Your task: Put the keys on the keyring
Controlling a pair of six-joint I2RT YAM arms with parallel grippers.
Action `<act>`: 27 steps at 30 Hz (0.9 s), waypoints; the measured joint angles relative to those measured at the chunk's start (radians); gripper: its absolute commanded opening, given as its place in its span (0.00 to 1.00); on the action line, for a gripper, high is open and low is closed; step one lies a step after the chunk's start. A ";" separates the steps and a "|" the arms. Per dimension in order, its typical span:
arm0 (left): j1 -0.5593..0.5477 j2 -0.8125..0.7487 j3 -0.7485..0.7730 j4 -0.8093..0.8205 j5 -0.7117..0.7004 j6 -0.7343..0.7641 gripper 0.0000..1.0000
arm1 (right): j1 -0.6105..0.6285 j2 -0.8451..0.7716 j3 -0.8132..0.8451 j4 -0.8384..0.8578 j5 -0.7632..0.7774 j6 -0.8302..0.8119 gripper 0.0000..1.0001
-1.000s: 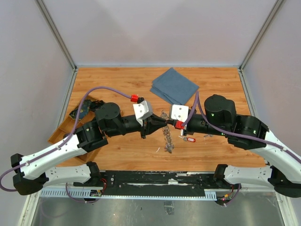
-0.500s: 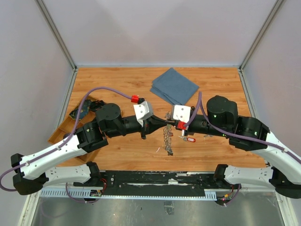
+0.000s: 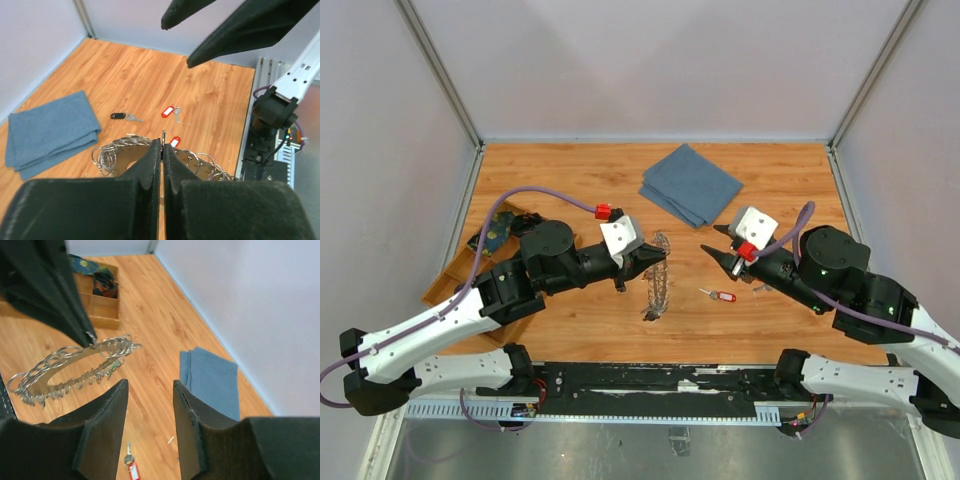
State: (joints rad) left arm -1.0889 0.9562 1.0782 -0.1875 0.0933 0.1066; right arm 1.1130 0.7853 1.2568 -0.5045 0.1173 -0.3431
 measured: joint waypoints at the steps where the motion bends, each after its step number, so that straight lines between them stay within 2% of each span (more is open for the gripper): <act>1: 0.000 0.000 0.000 -0.004 -0.006 0.006 0.00 | 0.000 0.008 0.000 -0.002 0.035 0.027 0.42; 5: 0.000 0.000 0.000 -0.034 -0.031 0.047 0.00 | -0.058 0.073 0.014 -0.052 0.090 0.170 0.42; 11: 0.000 -0.006 0.008 -0.063 -0.051 0.089 0.01 | -0.434 0.165 -0.051 -0.132 -0.078 0.416 0.44; 14: -0.014 -0.006 0.030 -0.091 -0.076 0.109 0.00 | -0.532 0.176 -0.109 -0.166 -0.130 0.486 0.45; 20: -0.133 0.010 0.081 -0.114 -0.197 0.170 0.00 | -0.632 0.174 -0.201 -0.177 -0.234 0.578 0.46; 27: -0.238 0.061 0.101 -0.107 -0.325 0.228 0.01 | -0.644 0.145 -0.257 -0.148 -0.272 0.610 0.47</act>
State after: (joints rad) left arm -1.3273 1.0172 1.1797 -0.2943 -0.2317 0.3344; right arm 0.4686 0.9298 0.9997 -0.6525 -0.1551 0.2665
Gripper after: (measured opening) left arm 0.019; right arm 0.467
